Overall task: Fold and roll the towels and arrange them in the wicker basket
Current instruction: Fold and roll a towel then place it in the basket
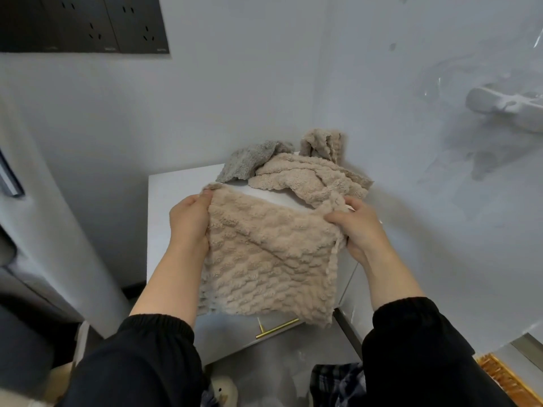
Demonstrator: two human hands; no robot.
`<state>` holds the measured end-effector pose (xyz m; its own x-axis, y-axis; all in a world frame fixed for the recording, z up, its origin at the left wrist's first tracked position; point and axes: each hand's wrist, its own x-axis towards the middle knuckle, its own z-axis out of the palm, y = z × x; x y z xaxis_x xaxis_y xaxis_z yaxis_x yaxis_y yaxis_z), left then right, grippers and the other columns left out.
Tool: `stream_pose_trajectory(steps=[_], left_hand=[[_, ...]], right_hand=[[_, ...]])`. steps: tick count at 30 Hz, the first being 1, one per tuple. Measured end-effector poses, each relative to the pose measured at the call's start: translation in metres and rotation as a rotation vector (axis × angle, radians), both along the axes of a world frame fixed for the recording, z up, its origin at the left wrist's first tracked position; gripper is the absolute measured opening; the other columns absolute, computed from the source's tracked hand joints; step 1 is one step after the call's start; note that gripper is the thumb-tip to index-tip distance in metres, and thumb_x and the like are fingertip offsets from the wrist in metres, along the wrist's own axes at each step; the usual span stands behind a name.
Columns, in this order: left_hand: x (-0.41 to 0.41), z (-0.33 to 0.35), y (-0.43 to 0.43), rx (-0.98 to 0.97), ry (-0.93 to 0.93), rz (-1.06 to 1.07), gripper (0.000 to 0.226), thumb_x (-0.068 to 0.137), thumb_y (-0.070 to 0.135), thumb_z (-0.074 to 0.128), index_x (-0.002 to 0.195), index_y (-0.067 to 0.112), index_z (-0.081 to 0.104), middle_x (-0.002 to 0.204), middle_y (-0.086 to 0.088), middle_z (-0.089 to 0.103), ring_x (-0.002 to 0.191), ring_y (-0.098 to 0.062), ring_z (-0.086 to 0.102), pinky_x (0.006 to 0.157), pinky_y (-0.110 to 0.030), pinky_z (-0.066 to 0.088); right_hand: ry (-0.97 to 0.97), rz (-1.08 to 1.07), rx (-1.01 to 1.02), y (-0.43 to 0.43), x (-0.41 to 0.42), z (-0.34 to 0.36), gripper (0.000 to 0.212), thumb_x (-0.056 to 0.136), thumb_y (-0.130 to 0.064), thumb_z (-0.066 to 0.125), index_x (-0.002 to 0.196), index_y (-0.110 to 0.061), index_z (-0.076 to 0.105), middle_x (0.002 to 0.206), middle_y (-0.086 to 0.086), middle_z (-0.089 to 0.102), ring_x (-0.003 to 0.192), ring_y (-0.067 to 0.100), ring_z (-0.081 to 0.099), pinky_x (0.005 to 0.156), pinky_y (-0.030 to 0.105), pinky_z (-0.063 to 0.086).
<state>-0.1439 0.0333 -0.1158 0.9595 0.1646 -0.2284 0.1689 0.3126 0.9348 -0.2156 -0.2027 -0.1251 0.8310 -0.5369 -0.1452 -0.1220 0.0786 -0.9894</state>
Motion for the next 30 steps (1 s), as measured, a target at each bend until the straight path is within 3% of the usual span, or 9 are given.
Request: stream_pose_trajectory(steps=[4,8,12,14,17,19,23,26,30], left_hand=[[0.007,-0.005,0.012,0.001,0.037,0.083,0.028,0.091,0.024,0.062,0.067,0.015,0.051,0.07,-0.004,0.052,0.075,-0.022,0.052,0.073,-0.035,0.048],[0.011,-0.004,0.016,0.028,0.074,0.037,0.022,0.091,0.022,0.062,0.072,0.013,0.059,0.078,-0.007,0.063,0.081,-0.026,0.062,0.08,-0.041,0.054],[0.007,-0.003,0.017,0.186,0.011,-0.045,0.017,0.09,0.016,0.061,0.073,0.014,0.063,0.073,-0.004,0.063,0.066,-0.02,0.06,0.064,-0.03,0.053],[0.005,-0.004,0.023,0.448,-0.079,-0.08,0.018,0.088,0.016,0.063,0.07,0.014,0.065,0.065,-0.003,0.06,0.056,-0.019,0.053,0.053,-0.025,0.045],[0.003,0.0,0.031,1.082,-0.202,-0.105,0.017,0.087,0.02,0.063,0.071,0.016,0.068,0.071,-0.003,0.063,0.067,-0.02,0.055,0.06,-0.028,0.043],[0.0,0.006,0.034,1.192,-0.235,-0.075,0.016,0.088,0.022,0.062,0.074,0.019,0.068,0.076,-0.001,0.063,0.074,-0.02,0.056,0.065,-0.028,0.041],[-0.003,0.007,0.032,0.837,-0.179,-0.169,0.019,0.09,0.011,0.059,0.073,0.01,0.069,0.059,-0.007,0.065,0.05,-0.019,0.058,0.057,-0.029,0.051],[-0.006,0.01,0.029,0.457,-0.105,-0.179,0.018,0.093,0.005,0.054,0.079,0.005,0.066,0.066,-0.012,0.07,0.056,-0.021,0.068,0.056,-0.03,0.056],[0.001,0.012,0.024,0.208,-0.086,-0.075,0.016,0.091,0.01,0.052,0.084,0.008,0.066,0.087,-0.012,0.073,0.079,-0.02,0.071,0.078,-0.032,0.056]], right_hand=[[0.064,0.072,-0.326,0.003,-0.004,0.0,0.054,0.073,0.017,0.054,0.115,-0.016,0.06,0.081,0.004,0.061,0.059,0.014,0.054,0.059,0.036,0.049],[0.092,0.019,-0.483,-0.006,-0.005,-0.004,0.045,0.077,0.011,0.054,0.113,-0.012,0.065,0.105,0.006,0.065,0.09,0.016,0.06,0.083,0.034,0.052],[0.103,0.004,-0.426,-0.013,-0.005,-0.008,0.01,0.079,0.004,0.069,0.088,0.002,0.068,0.076,0.006,0.061,0.078,0.022,0.058,0.083,0.044,0.052],[0.115,-0.027,-0.387,-0.016,-0.007,-0.006,0.01,0.077,0.0,0.075,0.076,0.005,0.066,0.071,0.006,0.056,0.077,0.022,0.055,0.081,0.044,0.051],[0.121,-0.137,-0.438,-0.02,-0.013,-0.002,0.021,0.076,-0.006,0.077,0.064,-0.013,0.061,0.065,-0.004,0.055,0.077,0.021,0.057,0.075,0.035,0.048],[0.132,-0.156,-0.442,-0.022,-0.015,-0.001,0.016,0.078,-0.01,0.075,0.069,-0.01,0.062,0.056,-0.004,0.05,0.059,0.017,0.051,0.06,0.028,0.041],[0.153,0.034,-0.083,-0.013,-0.014,0.005,0.024,0.092,-0.01,0.059,0.07,-0.01,0.052,0.041,-0.002,0.05,0.034,0.01,0.045,0.044,0.024,0.045],[0.09,0.207,0.104,0.0,-0.014,0.012,0.019,0.098,-0.011,0.05,0.079,-0.011,0.05,0.075,0.012,0.072,0.067,0.02,0.07,0.068,0.03,0.057],[0.029,0.216,0.071,0.012,-0.003,0.014,0.015,0.097,-0.013,0.052,0.082,-0.012,0.053,0.102,0.011,0.072,0.097,0.021,0.069,0.09,0.035,0.052]])
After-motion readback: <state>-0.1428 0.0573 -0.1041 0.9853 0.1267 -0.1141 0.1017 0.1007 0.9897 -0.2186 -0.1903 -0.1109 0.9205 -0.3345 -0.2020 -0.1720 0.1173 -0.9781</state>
